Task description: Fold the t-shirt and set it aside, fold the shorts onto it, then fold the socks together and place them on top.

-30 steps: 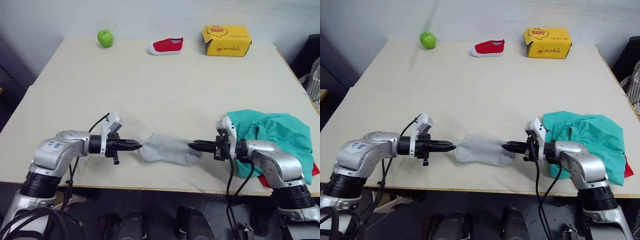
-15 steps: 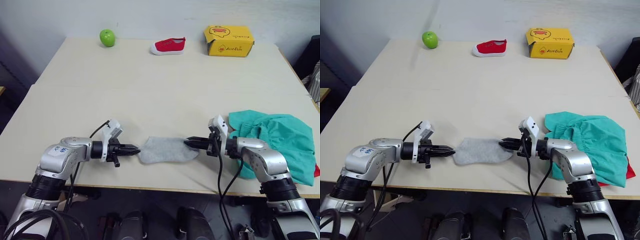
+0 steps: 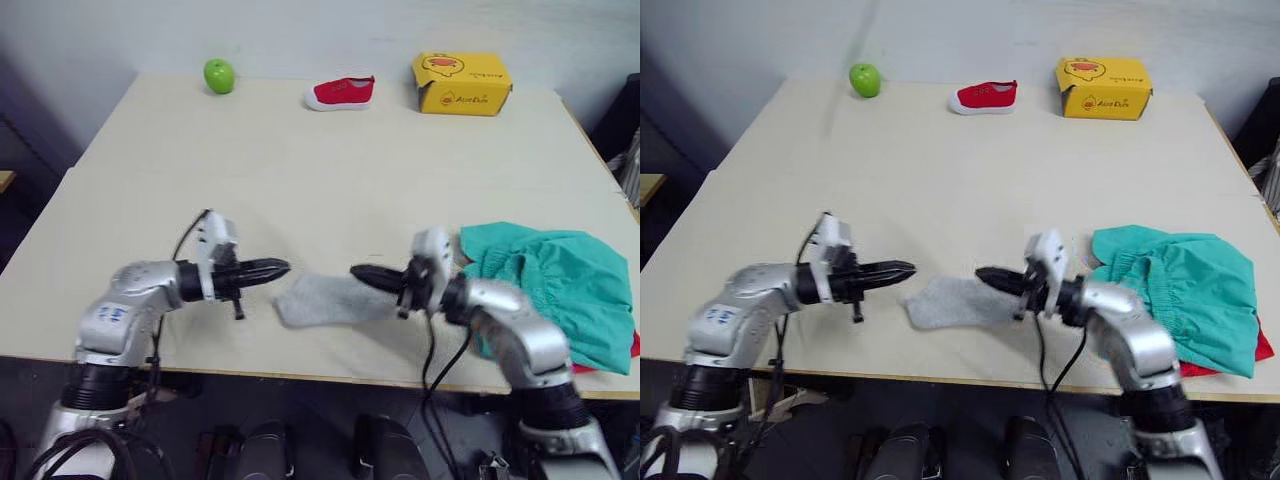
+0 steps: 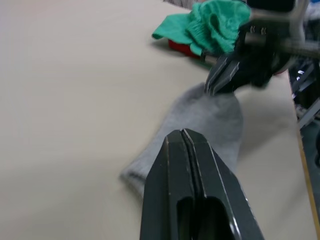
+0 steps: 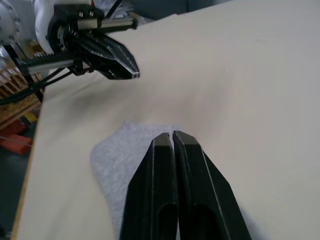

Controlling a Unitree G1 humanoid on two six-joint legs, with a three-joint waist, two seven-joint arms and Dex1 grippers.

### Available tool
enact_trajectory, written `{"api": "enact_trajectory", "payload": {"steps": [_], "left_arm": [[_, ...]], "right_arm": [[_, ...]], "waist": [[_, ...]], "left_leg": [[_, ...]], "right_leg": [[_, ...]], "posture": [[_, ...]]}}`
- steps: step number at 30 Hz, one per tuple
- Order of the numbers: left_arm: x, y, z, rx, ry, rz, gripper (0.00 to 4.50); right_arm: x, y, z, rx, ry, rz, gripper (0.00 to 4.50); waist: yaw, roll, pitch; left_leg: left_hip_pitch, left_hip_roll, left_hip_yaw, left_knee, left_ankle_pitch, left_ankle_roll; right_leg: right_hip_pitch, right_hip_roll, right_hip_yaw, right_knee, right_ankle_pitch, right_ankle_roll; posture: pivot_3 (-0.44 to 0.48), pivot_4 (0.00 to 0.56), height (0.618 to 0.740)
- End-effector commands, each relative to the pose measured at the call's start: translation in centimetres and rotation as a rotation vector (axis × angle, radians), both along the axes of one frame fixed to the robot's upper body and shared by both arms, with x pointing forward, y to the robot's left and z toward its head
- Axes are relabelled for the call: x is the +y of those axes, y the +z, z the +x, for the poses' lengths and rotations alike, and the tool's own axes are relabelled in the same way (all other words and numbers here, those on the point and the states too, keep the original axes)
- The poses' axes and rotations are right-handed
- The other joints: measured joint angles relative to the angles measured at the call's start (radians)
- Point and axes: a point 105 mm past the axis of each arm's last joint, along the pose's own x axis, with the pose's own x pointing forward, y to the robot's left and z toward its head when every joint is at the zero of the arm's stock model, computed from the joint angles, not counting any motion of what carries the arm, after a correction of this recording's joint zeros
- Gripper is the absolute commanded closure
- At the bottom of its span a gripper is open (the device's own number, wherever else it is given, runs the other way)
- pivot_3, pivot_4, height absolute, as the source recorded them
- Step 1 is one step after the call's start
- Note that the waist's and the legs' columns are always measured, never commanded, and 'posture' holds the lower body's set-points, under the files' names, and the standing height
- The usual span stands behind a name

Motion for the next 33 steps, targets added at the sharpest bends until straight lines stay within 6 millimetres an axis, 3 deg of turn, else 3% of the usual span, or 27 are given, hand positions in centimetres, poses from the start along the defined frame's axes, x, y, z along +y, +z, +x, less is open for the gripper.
{"api": "enact_trajectory", "payload": {"steps": [1, 6, 10, 15, 18, 21, 23, 26, 28, 32, 33], "left_arm": [[-1.2, -2.2, 0.4, -0.028, 0.003, 0.072, 4.48], [-0.7, -7.1, 1.7, 0.016, 0.119, 0.246, 4.48], [0.0, -8.5, 1.9, 0.093, 0.167, 0.282, 4.48], [-0.3, -7.5, 1.6, 0.013, 0.092, 0.251, 4.48], [-1.5, -5.2, 1.6, -0.035, 0.032, 0.147, 4.48], [-2.6, -3.5, 1.9, -0.075, -0.013, 0.094, 4.5], [-3.3, -3.1, 2.1, -0.1, -0.035, 0.108, 4.5], [-4.0, -3.2, 2.6, -0.108, -0.043, 0.121, 4.5], [-4.3, -4.4, 2.8, -0.113, -0.051, 0.173, 4.5], [-4.3, -5.5, 3.2, -0.105, -0.032, 0.201, 4.5], [-4.2, -5.8, 3.1, -0.103, -0.036, 0.212, 4.5]], "right_arm": [[0.0, -1.9, -0.4, -0.126, -0.044, -0.075, 4.5], [-2.6, -2.5, 1.1, -0.165, -0.244, -0.053, 4.5], [-6.9, -2.5, 1.7, -0.181, -0.389, -0.113, 4.5], [-10.3, -1.8, 1.8, -0.123, -0.536, -0.037, 4.5], [-10.7, 0.1, 0.7, 0.038, -0.563, 0.232, 4.5], [-10.0, 0.7, -0.6, 0.294, -0.543, 0.446, 3.89], [-9.1, 0.6, -1.6, 0.537, -0.508, 0.601, 3.21], [-7.8, -1.7, -3.1, 0.791, -0.491, 0.53, 2.12], [-6.9, -2.8, -3.3, 0.918, -0.524, 0.54, 1.45], [-5.9, -3.7, -3.3, 0.998, -0.563, 0.459, 0.03], [-5.5, -3.6, -3.2, 1.013, -0.561, 0.47, 0.03]], "waist": [[-0.004, 0.0, 0.0], [-0.015, 0.0, 0.0], [-0.006, -0.001, -0.001], [-0.007, -0.001, -0.005], [-0.006, -0.001, -0.005], [-0.004, -0.001, -0.005], [-0.002, -0.001, -0.005], [-0.001, -0.001, -0.005], [-0.002, -0.001, -0.005], [-0.009, -0.005, -0.007], [-0.008, -0.007, -0.009]], "left_leg": [[0.0, 0.0, 0.001, 0.0, 0.0, 0.001], [0.003, 0.001, 0.004, 0.0, 0.0, 0.0], [0.006, 0.001, 0.004, 0.0, 0.0, 0.001], [0.007, 0.002, 0.004, 0.0, -0.001, 0.001], [0.007, 0.003, 0.005, 0.0, -0.001, 0.001], [0.006, 0.003, 0.004, 0.0, -0.001, 0.002], [0.005, 0.003, 0.004, 0.0, -0.002, 0.003], [0.003, 0.002, 0.002, 0.0, -0.002, 0.004], [0.003, 0.002, 0.003, 0.0, -0.003, 0.004], [0.005, 0.003, 0.007, -0.001, -0.004, 0.004], [0.005, 0.004, 0.007, -0.001, -0.004, 0.005]], "right_leg": [[0.0, 0.0, 0.001, 0.0, 0.0, 0.0], [0.0, 0.001, 0.003, 0.001, 0.0, 0.001], [0.001, 0.0, 0.005, -0.001, 0.0, 0.001], [0.001, 0.0, 0.007, -0.001, 0.0, 0.0], [0.0, 0.001, 0.007, 0.0, 0.0, 0.0], [0.0, 0.0, 0.007, -0.001, 0.0, -0.001], [0.0, 0.0, 0.007, -0.001, 0.0, -0.001], [0.001, -0.001, 0.012, -0.004, 0.001, -0.001], [0.0, -0.001, 0.013, -0.004, 0.001, -0.001], [0.0, 0.001, 0.013, -0.004, 0.001, -0.001], [0.0, 0.001, 0.013, -0.005, 0.001, -0.001]], "posture": [[0.0, 0.15, 0.74], [0.0, 0.15, 0.74], [0.0, 0.15, 0.74], [0.0, 0.15, 0.74], [0.0, 0.15, 0.74], [0.0, 0.15, 0.74], [0.0, 0.15, 0.74], [0.0, 0.15, 0.74], [0.0, 0.15, 0.74], [0.0, 0.15, 0.74], [0.0, 0.15, 0.74]]}}
